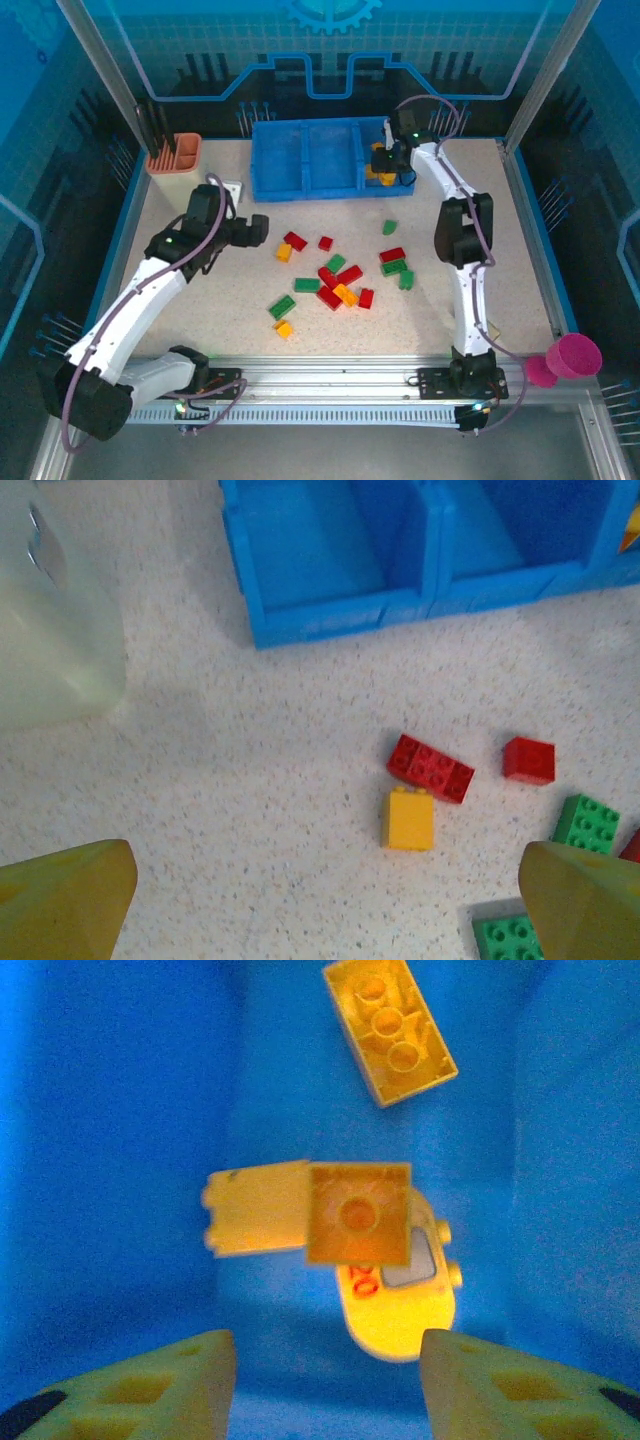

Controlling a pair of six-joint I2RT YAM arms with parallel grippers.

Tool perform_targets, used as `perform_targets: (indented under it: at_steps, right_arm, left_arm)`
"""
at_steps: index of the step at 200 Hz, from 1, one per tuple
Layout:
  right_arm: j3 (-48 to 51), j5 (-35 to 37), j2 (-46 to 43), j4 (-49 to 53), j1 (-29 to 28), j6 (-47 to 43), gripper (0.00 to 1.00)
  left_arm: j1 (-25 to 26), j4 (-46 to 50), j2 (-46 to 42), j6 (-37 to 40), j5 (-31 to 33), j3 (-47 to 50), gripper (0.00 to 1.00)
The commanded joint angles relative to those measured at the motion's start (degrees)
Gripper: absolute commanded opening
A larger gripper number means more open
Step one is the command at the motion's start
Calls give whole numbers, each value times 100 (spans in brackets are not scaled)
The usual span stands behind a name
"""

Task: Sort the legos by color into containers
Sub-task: Place the lego in the container, then pick up the lego from the center of the table.

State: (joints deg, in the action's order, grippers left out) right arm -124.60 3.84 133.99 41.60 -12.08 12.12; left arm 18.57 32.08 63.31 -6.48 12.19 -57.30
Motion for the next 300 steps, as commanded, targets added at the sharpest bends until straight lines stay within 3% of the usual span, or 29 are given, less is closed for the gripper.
perform_targets:
  at_steps: [1, 41, 106, 153, 181, 208, 251, 300]
  right_arm:
    - [448, -332, -1039, -257, -225, -189, 56]
    - [2003, -602, -2430, -690, -599, -148, 65]
    - [5635, -1098, -5167, -1659, -845, 658, 71]
    - [7070, -851, -6627, -1370, -1184, 999, 72]
    - [7553, -704, -7260, -1045, -1261, 1116, 73]
    - [7789, -671, -7633, -863, -1264, 1164, 73]
    - [8075, -696, -7915, -618, -1347, 1282, 75]
    - [8443, -682, -8548, -228, -1376, 1500, 75]
  left_arm:
    - [41, -152, 234, -497, -168, 329, 99]
    - [186, -746, 777, -653, -369, 857, 98]
    - [665, -1544, 2027, -732, -440, 925, 96]
    - [854, -1613, 2882, -730, -341, 542, 91]
    - [876, -1564, 3394, -749, -323, 281, 82]
    - [885, -1539, 3608, -802, -329, 142, 63]
    - [929, -1411, 3694, -807, -379, 0, 42]
    - [1137, -991, 3686, -707, -383, -549, 28]
